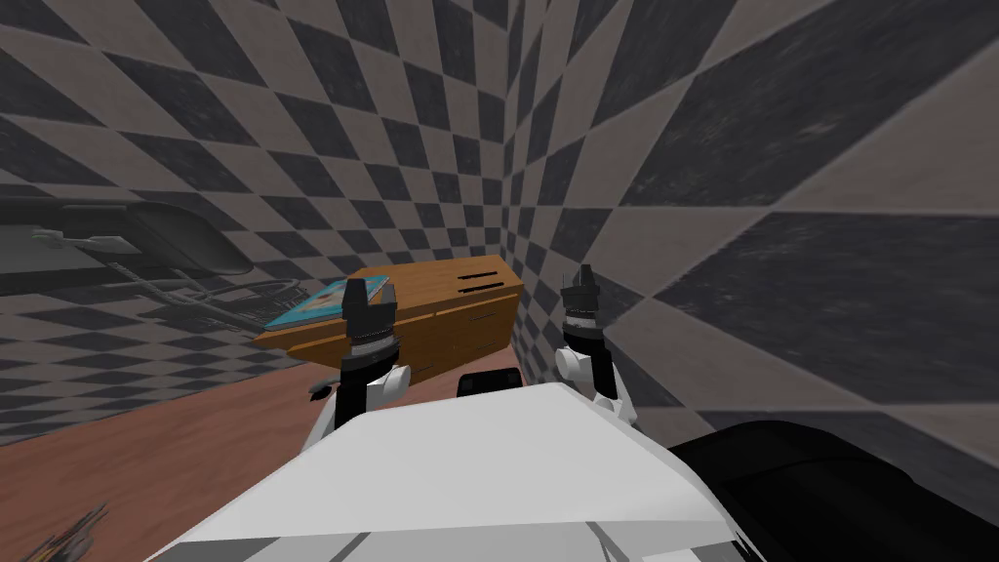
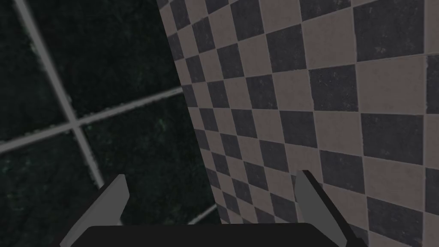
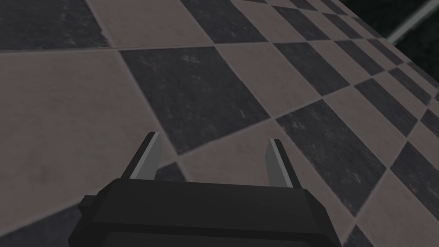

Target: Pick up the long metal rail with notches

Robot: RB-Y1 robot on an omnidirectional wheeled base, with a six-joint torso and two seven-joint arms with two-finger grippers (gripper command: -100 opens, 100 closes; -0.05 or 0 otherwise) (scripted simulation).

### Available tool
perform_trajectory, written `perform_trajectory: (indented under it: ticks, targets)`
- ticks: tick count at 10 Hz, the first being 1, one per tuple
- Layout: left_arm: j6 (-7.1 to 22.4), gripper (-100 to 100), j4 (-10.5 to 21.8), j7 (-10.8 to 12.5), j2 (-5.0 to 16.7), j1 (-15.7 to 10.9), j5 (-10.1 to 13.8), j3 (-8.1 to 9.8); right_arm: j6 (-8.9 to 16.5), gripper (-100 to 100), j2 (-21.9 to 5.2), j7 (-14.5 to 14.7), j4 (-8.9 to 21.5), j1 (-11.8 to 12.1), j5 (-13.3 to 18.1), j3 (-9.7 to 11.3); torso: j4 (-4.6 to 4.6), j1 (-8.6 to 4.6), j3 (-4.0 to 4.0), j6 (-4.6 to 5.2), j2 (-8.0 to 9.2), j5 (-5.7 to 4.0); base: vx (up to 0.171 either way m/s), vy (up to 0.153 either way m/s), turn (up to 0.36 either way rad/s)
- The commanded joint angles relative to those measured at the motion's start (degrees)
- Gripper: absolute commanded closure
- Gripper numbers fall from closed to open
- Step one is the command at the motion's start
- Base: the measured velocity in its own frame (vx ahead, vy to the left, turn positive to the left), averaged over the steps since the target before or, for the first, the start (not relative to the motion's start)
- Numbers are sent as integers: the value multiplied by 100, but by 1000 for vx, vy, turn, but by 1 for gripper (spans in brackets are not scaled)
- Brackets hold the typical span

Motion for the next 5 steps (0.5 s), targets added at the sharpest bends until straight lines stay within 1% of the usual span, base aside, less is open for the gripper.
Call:
perform_trajectory:
  ticks: [1, 3, 5]
  targets:
    - [125, -100, 33, 79, 267, -130, 11, 102, 0, 0, 0, 0, 0, 0, 0, 0, 0, 0, 0, 0, 0, 0, 1, 38, -59]
    - [325, -100, 96, 199, 500, -337, 34, 245, 0, 0, -1, 0, 0, 0, 0, -1, 0, 32, 0, 1, 0, 7, -1, 88, -84]
    - [619, -100, 205, 365, 718, -629, 73, 433, 0, 0, -1, 0, 0, 0, 0, -1, -1, 40, -2, 1, -3, 9, -1, 105, -106]
